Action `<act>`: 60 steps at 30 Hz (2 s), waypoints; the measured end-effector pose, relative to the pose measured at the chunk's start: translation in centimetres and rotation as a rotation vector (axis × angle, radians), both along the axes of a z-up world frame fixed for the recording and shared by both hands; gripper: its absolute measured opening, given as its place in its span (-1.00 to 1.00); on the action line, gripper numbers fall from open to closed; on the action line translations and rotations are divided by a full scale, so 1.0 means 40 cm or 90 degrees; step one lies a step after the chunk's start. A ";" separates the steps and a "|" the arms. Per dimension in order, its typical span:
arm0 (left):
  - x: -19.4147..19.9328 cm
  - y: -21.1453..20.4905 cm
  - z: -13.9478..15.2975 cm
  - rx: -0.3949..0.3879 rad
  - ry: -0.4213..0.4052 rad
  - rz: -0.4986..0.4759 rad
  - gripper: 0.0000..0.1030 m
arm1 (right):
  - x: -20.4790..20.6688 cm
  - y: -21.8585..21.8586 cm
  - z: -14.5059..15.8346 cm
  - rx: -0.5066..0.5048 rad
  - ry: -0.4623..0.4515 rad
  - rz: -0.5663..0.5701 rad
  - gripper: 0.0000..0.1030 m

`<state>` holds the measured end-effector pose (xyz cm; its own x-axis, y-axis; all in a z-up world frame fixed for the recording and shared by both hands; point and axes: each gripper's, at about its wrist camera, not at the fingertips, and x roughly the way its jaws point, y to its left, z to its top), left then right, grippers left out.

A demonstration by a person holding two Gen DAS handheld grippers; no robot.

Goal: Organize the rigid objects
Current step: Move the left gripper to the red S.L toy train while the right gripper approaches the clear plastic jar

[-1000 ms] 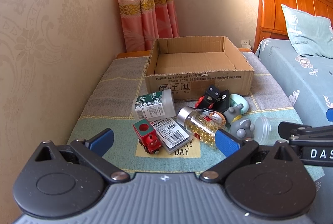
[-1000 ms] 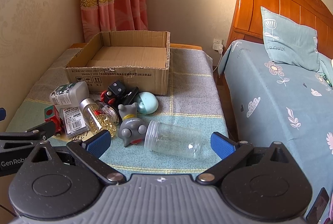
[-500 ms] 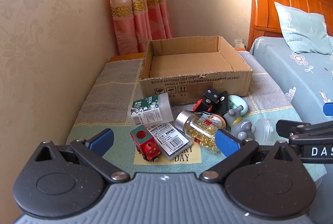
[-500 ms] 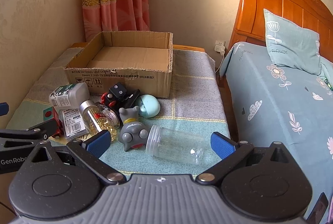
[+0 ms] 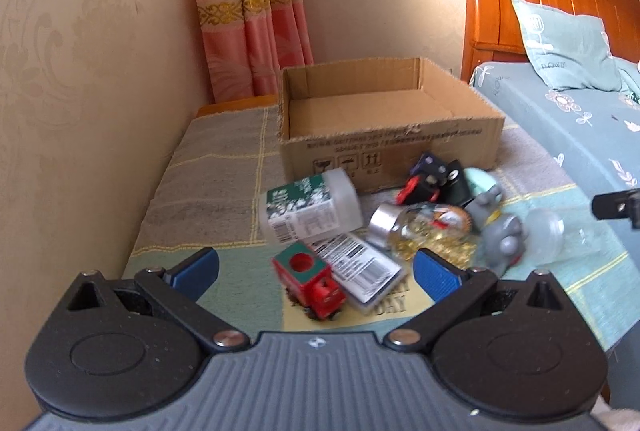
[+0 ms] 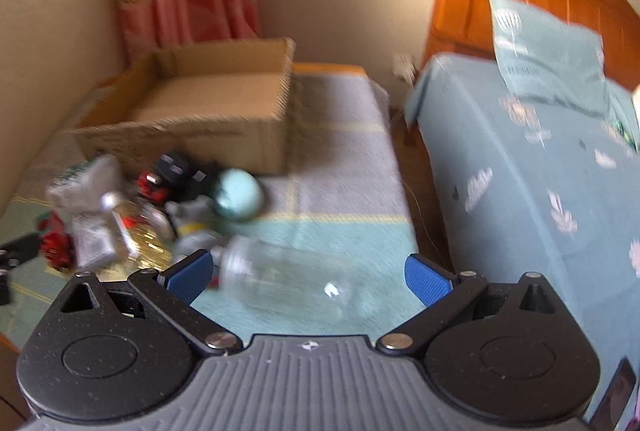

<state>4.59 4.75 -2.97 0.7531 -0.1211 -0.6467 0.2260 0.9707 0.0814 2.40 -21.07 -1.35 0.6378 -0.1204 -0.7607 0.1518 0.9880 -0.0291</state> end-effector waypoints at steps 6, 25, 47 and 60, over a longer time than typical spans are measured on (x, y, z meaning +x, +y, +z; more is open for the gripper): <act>0.027 0.036 -0.049 -0.009 0.028 -0.012 0.99 | 0.023 -0.042 -0.066 0.059 0.066 -0.026 1.00; 0.050 0.034 -0.125 -0.013 0.088 -0.062 0.99 | 0.121 0.020 -0.127 0.057 0.115 0.014 1.00; 0.089 0.162 -0.088 0.007 0.056 0.138 0.99 | 0.107 0.007 -0.185 0.044 0.137 0.052 1.00; 0.080 0.127 -0.151 -0.015 0.086 0.121 0.99 | 0.074 0.034 -0.201 0.015 0.120 0.100 1.00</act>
